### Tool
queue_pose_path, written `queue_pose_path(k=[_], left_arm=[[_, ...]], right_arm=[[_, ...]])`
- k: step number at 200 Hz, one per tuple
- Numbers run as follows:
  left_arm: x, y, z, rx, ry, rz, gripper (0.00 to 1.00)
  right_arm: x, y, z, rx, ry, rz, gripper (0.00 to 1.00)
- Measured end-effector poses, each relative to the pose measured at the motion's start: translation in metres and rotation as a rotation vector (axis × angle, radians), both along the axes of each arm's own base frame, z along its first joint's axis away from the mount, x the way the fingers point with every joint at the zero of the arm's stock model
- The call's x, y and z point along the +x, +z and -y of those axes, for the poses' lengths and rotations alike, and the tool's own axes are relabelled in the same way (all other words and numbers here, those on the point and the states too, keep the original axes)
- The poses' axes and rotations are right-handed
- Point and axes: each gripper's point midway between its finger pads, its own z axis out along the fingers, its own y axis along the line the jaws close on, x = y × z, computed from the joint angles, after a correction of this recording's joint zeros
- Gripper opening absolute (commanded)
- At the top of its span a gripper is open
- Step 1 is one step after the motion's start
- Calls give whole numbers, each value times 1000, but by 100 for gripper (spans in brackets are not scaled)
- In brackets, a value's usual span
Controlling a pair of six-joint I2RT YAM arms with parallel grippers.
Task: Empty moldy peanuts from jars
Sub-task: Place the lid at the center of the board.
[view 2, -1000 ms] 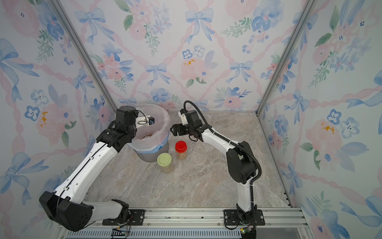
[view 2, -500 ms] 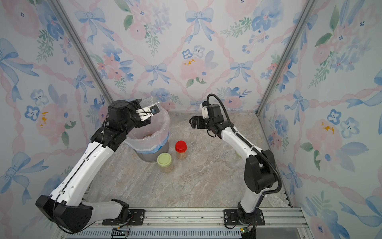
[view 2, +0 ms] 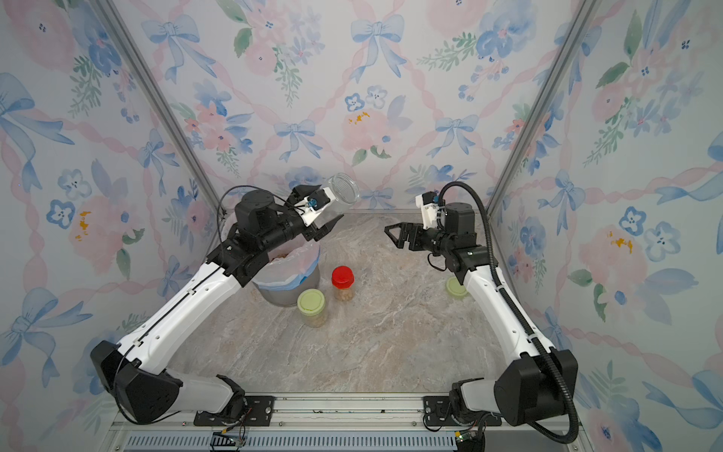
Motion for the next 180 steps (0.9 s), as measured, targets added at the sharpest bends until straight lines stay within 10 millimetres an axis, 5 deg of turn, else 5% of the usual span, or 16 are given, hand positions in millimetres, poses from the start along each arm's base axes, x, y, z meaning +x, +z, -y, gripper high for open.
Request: queue_pose_path(k=[77,180], left_arm=[[-9,-51,95,-100,-62,-127,10],[-11,-77,102,-253,-49,-218,10]], right_arm=[[-65,30,18,21,-5,115,100],[-67,38,25,40,-33,146,99]])
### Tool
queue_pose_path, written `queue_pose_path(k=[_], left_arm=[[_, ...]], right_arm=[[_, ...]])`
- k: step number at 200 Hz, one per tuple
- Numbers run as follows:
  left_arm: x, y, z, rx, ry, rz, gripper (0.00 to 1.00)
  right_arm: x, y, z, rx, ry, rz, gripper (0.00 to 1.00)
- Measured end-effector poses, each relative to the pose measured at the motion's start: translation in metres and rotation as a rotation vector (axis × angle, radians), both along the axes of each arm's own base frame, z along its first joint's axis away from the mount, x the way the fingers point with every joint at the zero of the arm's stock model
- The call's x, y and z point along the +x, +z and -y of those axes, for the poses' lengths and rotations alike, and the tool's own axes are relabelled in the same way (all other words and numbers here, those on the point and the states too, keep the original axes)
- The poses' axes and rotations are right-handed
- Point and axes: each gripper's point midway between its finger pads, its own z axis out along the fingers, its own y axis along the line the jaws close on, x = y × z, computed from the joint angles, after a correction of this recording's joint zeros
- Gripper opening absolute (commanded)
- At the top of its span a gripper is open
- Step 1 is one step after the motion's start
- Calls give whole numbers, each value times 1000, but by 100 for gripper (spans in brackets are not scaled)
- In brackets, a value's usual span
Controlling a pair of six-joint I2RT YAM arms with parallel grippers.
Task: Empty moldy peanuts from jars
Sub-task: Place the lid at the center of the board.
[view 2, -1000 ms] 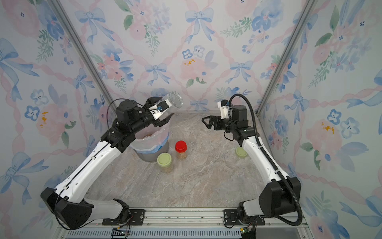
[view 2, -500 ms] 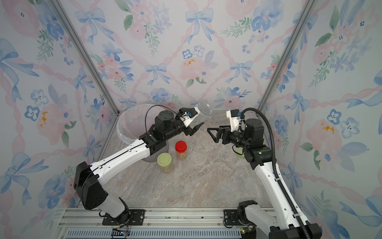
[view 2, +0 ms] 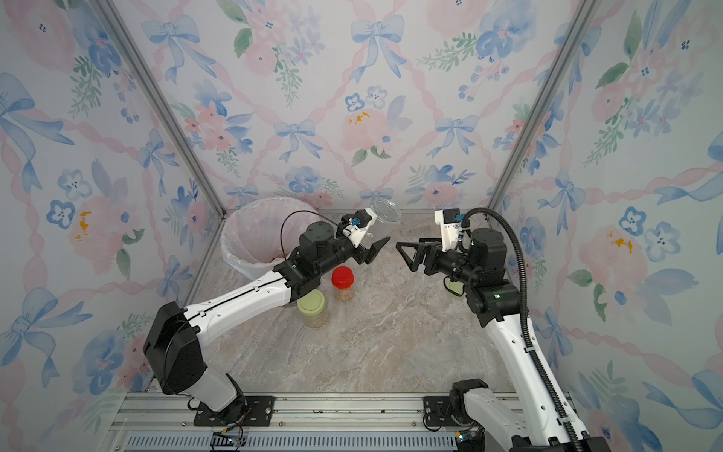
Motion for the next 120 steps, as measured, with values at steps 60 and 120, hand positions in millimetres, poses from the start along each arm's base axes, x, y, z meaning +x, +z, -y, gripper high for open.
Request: queue_pose_path(k=[60,120], left_arm=[[-9,-8,17,-23,-36,-17,10],[-13,-27,34,-10,-63,-53,10]], right_arm=[[14,-3,-2,25,-7,-14,99],[16,1,-3,30,-5,5,98]])
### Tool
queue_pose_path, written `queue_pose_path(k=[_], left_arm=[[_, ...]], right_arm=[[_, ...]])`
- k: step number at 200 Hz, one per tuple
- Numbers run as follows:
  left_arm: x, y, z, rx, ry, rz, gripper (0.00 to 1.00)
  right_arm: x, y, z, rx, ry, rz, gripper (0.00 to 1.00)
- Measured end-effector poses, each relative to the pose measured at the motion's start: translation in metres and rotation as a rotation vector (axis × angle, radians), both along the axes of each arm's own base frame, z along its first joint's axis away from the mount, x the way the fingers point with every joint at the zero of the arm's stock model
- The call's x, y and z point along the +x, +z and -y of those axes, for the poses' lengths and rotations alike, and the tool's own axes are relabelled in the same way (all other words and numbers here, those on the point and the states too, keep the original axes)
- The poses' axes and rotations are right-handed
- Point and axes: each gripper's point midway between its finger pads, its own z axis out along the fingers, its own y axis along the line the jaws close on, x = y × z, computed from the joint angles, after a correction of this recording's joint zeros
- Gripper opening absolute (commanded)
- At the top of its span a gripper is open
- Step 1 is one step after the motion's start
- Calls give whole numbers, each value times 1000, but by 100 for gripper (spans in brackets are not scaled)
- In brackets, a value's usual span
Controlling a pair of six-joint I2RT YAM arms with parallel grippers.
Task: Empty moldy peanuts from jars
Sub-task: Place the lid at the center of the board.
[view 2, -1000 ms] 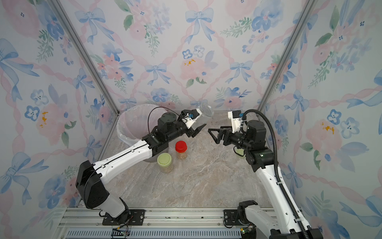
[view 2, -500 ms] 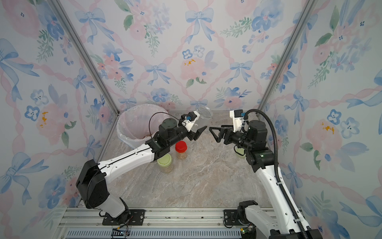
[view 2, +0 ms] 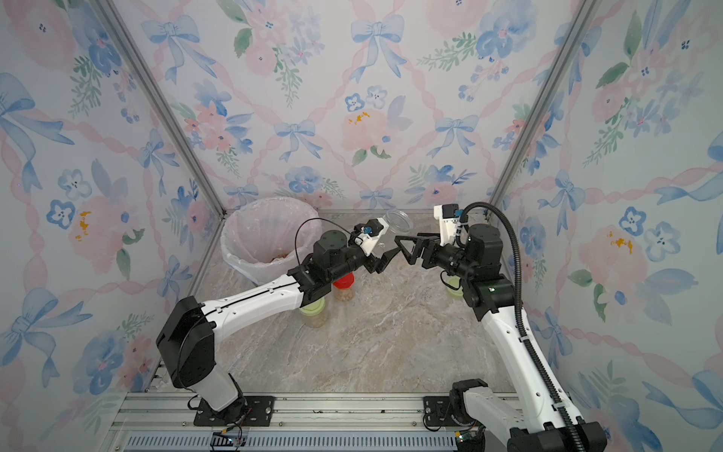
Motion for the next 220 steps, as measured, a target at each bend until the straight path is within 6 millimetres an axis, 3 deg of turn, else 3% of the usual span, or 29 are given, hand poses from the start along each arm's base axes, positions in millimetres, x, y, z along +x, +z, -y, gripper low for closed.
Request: queue_pose_path(k=[96,220], left_arm=[[-7,0,15,-6,-33,-6,10],[-18,1,29,-23,-74,-17,11]], right_arm=[[7,-13,-10,-9,20,-34,98],[17,-11,-21,-3,23,-9,100]])
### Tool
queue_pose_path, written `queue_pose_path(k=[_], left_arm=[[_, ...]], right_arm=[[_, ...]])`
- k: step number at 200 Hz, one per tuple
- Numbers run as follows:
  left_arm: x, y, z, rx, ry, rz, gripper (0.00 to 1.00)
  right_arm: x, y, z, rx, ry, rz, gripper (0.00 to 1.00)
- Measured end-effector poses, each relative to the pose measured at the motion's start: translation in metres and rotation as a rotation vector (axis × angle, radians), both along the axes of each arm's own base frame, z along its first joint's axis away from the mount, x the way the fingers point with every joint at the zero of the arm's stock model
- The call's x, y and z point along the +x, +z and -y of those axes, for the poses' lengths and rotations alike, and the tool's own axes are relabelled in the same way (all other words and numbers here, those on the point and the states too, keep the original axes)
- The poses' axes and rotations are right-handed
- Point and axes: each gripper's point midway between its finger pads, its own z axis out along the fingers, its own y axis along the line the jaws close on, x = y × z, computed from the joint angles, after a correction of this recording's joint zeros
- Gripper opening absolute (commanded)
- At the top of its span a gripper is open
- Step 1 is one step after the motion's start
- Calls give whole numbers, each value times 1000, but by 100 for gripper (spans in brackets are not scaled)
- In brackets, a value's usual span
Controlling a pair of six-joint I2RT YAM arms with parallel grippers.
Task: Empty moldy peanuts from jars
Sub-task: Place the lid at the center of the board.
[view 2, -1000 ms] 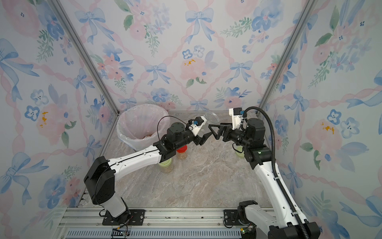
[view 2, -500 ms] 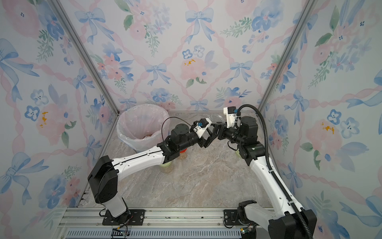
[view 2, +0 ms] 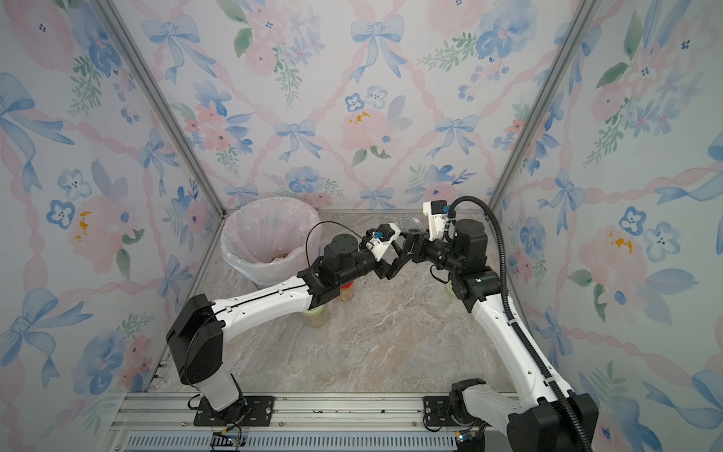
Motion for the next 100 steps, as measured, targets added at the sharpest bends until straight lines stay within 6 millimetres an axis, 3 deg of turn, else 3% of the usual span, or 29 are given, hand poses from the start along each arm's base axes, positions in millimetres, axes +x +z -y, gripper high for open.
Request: queue_pose_path(k=[58,100], left_arm=[[1,-2,1,-2,2,-9,12],[4,-5,3,-3,8,-26,18]], right_arm=[[5,-1,-2,5,-6,3,91],[10,-4,2,-24,-35,17,67]])
